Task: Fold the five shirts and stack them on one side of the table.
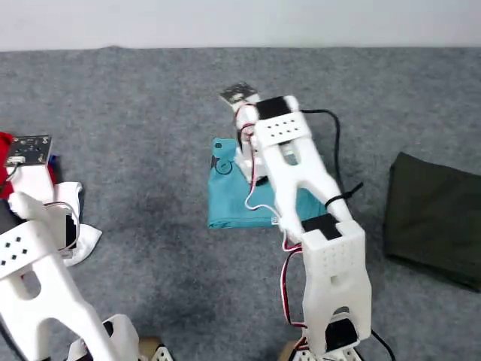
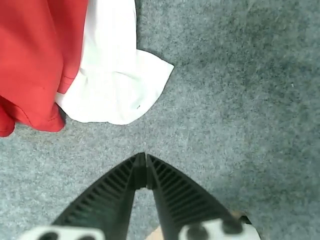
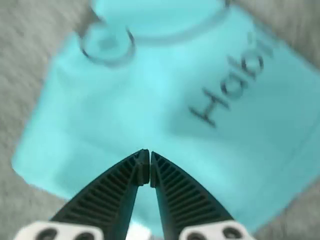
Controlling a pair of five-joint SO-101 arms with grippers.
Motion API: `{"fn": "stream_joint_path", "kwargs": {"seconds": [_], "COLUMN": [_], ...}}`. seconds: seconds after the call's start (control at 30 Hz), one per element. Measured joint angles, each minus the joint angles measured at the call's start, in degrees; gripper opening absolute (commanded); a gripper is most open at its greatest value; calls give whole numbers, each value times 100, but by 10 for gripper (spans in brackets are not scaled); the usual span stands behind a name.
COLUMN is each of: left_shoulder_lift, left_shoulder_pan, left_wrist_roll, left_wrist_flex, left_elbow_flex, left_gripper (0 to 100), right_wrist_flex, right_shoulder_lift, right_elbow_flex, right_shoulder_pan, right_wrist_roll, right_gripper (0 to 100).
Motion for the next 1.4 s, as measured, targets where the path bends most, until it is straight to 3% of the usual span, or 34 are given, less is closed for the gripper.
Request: {"fn": "stream_joint_path", "kwargs": {"seconds": [0.13,0.27,0.43,0.77,1.0,1.23,1.4], "left_shoulder_lift": [0,0,0,0,0,0,0], "left_shoulder_pan": [0,0,0,0,0,0,0], "left_wrist_roll": [0,0,0,0,0,0,0], "left_wrist_flex": [0,0,0,0,0,0,0], "left_elbow_flex": [0,0,0,0,0,0,0], "left_gripper": [5,5,5,5,5,5,5], "right_wrist_flex": [299,396,211,-633,-703,-686,-422], "right_shoulder_lift": [0,0,0,167,879,967,949], "right_elbow_flex": [0,0,0,0,0,-88,-105], "right_shoulder_pan": [369,765,1134,1160,1152,1169,1266], "right_wrist_roll": [0,-475,-976,-1169,-1732,-1864,-1512], "right_gripper": [170,299,308,307,298,1,12]}}
